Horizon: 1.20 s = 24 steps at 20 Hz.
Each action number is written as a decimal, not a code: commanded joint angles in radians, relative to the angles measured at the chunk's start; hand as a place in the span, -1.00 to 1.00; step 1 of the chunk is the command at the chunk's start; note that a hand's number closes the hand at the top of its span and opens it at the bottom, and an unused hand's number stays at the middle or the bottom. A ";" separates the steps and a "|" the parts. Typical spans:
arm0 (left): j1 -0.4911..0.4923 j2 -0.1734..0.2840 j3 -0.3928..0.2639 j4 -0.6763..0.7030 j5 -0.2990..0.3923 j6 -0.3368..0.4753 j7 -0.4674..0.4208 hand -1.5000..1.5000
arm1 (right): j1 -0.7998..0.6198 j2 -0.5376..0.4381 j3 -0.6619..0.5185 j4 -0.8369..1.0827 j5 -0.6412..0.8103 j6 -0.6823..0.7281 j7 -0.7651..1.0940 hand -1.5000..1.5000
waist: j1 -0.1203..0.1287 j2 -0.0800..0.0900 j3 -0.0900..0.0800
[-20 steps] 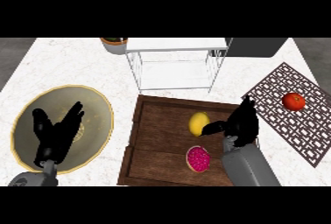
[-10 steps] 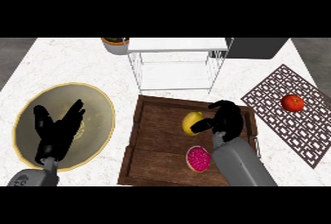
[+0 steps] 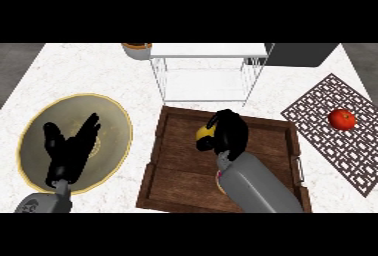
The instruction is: Pick the lemon from the tray and place it in the tiered shelf
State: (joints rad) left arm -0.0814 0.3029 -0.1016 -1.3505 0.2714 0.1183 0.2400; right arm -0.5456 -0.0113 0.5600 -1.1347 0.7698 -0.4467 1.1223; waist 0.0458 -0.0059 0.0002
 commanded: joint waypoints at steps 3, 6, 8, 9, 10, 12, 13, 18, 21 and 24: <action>-0.028 -0.024 -0.043 0.022 -0.012 -0.019 0.025 0.00 | -0.123 0.011 0.268 -0.082 -0.209 0.193 -0.200 1.00 | 0.069 0.025 0.001; -0.016 -0.003 -0.013 0.039 0.002 -0.030 0.035 0.00 | -0.229 0.011 0.336 -0.152 -0.259 0.140 -0.184 1.00 | 0.023 0.011 0.000; 0.005 -0.007 0.007 0.066 -0.006 -0.029 -0.023 0.00 | -0.302 0.011 0.377 -0.181 -0.257 0.064 -0.128 1.00 | 0.008 0.009 -0.001; 0.000 0.005 0.017 0.043 0.016 -0.041 0.013 0.00 | -0.341 0.011 0.373 -0.234 -0.231 0.041 -0.075 1.00 | 0.002 0.005 -0.001; 0.016 0.002 0.015 0.011 0.011 -0.018 0.041 0.00 | -0.362 0.011 0.374 -0.283 -0.201 0.083 -0.018 1.00 | -0.015 0.000 -0.001; -0.002 -0.002 0.012 0.008 0.002 -0.007 0.055 0.00 | -0.479 0.011 0.366 -0.311 -0.175 0.094 0.103 1.00 | -0.015 -0.002 -0.001; 0.021 -0.001 0.020 0.033 0.010 -0.024 0.031 0.00 | -0.478 0.011 0.319 -0.364 -0.135 0.115 0.131 1.00 | -0.035 -0.006 -0.001; 0.006 0.020 0.061 0.069 0.017 -0.040 0.013 0.00 | -0.604 0.011 0.168 -0.435 -0.100 0.260 0.226 1.00 | -0.061 -0.005 -0.002; 0.039 -0.038 0.015 0.022 -0.023 0.016 0.006 0.00 | -0.678 0.011 0.095 -0.417 -0.106 0.308 0.265 1.00 | -0.051 -0.005 -0.001; 0.062 0.003 0.045 -0.001 0.003 -0.021 0.029 0.00 | -0.704 -0.043 -0.028 -0.420 -0.124 0.388 0.200 1.00 | -0.052 -0.003 0.000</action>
State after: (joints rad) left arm -0.0463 0.3145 -0.0537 -1.3518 0.2736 0.0974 0.2617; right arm -1.1744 -0.0246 0.6463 -1.5269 0.6573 -0.1942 1.1698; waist -0.0003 -0.0123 0.0055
